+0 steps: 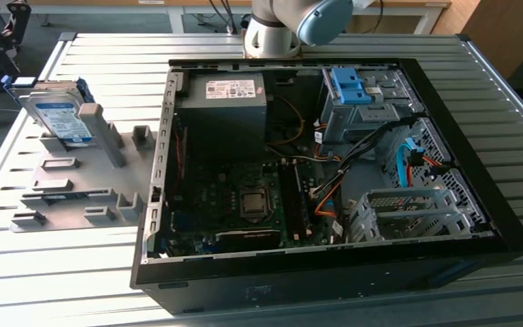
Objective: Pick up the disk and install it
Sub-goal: 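Pick up the disk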
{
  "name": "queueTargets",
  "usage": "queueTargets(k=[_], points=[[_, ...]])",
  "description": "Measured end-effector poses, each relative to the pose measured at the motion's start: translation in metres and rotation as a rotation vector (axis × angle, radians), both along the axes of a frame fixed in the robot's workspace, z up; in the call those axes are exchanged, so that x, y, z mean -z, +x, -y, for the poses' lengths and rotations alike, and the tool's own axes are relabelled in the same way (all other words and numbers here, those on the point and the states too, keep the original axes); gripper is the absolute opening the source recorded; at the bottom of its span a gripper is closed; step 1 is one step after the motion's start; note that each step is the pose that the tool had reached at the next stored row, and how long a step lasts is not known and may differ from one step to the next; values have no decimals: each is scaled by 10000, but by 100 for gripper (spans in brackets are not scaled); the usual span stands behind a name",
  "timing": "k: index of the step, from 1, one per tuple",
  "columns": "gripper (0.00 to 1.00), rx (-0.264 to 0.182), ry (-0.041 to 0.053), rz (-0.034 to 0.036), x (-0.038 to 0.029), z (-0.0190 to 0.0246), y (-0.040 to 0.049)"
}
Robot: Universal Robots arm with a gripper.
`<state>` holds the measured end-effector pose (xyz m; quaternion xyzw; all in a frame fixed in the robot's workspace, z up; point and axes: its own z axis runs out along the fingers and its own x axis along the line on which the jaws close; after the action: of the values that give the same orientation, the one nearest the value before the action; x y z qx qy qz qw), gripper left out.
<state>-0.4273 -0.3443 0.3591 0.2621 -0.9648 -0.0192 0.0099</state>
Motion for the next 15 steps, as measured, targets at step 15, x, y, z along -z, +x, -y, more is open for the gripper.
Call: queueTargets(k=[15], points=[[11,-2380,0,0,8,0,0]])
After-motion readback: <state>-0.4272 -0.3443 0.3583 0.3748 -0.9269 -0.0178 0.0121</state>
